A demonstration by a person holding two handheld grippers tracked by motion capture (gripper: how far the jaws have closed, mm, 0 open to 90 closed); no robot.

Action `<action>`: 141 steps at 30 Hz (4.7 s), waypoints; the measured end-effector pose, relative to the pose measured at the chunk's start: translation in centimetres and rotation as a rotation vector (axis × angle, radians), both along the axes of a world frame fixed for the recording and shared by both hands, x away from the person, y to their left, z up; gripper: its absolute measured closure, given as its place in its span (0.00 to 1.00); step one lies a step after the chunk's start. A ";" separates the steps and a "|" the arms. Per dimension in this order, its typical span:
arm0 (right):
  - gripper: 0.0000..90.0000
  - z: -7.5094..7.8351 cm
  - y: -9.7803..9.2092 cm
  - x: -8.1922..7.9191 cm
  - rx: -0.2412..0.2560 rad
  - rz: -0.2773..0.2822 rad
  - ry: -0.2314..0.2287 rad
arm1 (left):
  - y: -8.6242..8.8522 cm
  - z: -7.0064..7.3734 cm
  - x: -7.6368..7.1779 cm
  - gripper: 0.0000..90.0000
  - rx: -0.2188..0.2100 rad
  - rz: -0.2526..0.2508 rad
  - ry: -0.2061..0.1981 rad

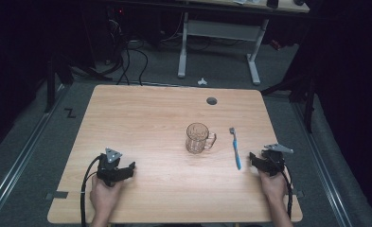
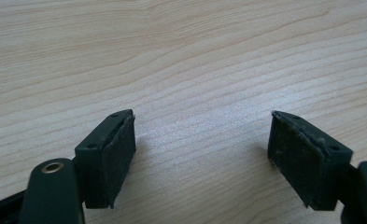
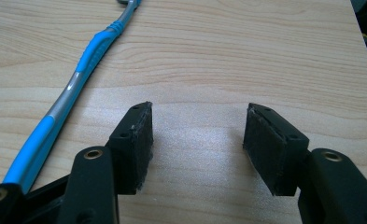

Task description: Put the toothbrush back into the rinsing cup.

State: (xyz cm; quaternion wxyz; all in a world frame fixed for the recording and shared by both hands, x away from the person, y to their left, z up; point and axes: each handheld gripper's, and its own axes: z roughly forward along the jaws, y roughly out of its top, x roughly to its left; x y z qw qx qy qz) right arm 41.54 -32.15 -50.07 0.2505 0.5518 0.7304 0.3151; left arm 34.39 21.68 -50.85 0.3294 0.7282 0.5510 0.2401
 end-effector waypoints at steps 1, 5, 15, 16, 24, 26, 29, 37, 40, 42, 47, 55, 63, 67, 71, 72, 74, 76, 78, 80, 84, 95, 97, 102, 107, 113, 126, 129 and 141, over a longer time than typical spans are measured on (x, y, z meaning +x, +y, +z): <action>0.47 0.0 0.0 0.0 -0.001 0.000 0.000 | 0.0 0.0 0.0 0.27 0.000 0.000 0.000; 0.47 0.0 0.1 -0.1 -0.001 0.001 -0.001 | 0.0 0.0 0.0 0.27 -0.001 0.001 0.000; 0.47 0.0 0.1 -0.2 0.001 0.004 -0.001 | 0.0 0.0 0.0 0.27 0.000 0.001 0.000; 0.47 0.0 0.1 -0.2 0.001 0.004 -0.001 | 0.0 0.0 0.0 0.27 -0.001 0.001 0.000; 0.46 0.0 0.1 -0.2 0.002 0.011 0.000 | 0.0 0.0 0.0 0.26 0.000 0.001 0.000; 0.45 0.0 0.2 -0.3 -0.002 0.026 0.001 | 0.0 0.0 0.0 0.26 0.000 0.001 0.000; 0.45 0.0 0.2 -0.5 -0.003 0.033 0.001 | 0.0 0.0 0.0 0.26 0.000 0.001 0.000; 0.60 0.0 0.3 -0.7 0.013 0.016 -0.006 | 0.0 0.0 0.0 0.26 -0.001 0.001 0.000; 0.63 0.2 0.4 -0.8 0.018 0.026 0.005 | 0.0 0.0 0.0 0.26 0.000 0.001 0.001; 0.64 0.4 0.4 -0.9 0.039 0.031 0.030 | 0.0 0.0 0.0 0.26 0.000 0.000 0.001; 0.65 0.9 0.5 -1.0 0.040 0.036 0.027 | 0.0 0.0 0.0 0.26 0.000 -0.001 0.001; 0.66 1.7 0.8 -1.1 0.050 0.057 0.020 | 0.0 0.0 0.0 0.26 0.001 -0.003 0.002; 0.68 2.5 1.3 -1.1 0.055 0.088 0.026 | 0.0 0.0 0.0 0.26 0.000 -0.002 0.001; 0.69 2.6 1.3 -1.1 0.074 0.089 0.032 | 0.0 0.0 0.0 0.26 0.000 -0.002 0.001; 0.69 3.0 1.5 -0.9 0.075 0.100 0.031 | 0.0 0.0 0.0 0.26 0.000 -0.003 0.001; 0.69 3.1 1.6 -0.8 0.070 0.106 0.028 | 0.0 0.0 0.0 0.26 0.000 -0.003 0.001; 0.69 3.4 1.7 -0.7 0.069 0.112 0.028 | 0.0 0.0 0.0 0.26 0.000 -0.003 0.001; 0.70 3.6 1.8 -0.6 0.075 0.118 0.024 | 0.0 0.0 0.0 0.26 0.000 -0.003 0.001; 0.70 3.8 2.0 -0.4 0.074 0.120 0.028 | 0.0 0.0 0.0 0.26 0.000 -0.003 0.001; 0.70 4.0 2.1 -0.3 0.074 0.125 0.031 | 0.0 0.0 0.0 0.26 0.000 -0.003 0.001; 0.70 4.4 2.4 0.2 0.063 0.143 0.045 | 0.0 0.0 0.0 0.26 0.002 -0.004 0.001; 0.70 5.6 3.5 1.7 0.021 0.172 0.084 | 0.0 0.0 0.0 0.26 0.002 -0.006 0.000; 0.70 5.8 3.6 2.1 0.014 0.174 0.092 | -0.1 0.0 0.0 0.26 0.002 -0.005 -0.001; 0.71 6.3 4.1 3.1 -0.002 0.180 0.103 | -0.1 0.0 0.0 0.26 0.001 -0.005 0.000; 0.71 6.6 4.8 4.1 -0.022 0.189 0.114 | 0.0 0.0 0.0 0.26 0.002 -0.006 0.000; 0.72 6.7 5.5 5.2 -0.031 0.191 0.138 | -0.1 0.0 0.0 0.26 0.002 -0.007 0.000; 0.75 6.7 6.8 7.6 -0.066 0.189 0.202 | -0.1 0.0 0.0 0.26 0.002 -0.008 0.000; 0.75 6.3 7.1 8.2 -0.084 0.184 0.239 | 0.0 0.0 0.0 0.26 0.002 -0.008 0.000; 0.77 5.0 8.0 10.2 -0.121 0.158 0.311 | 0.0 0.0 0.0 0.26 0.002 -0.010 0.001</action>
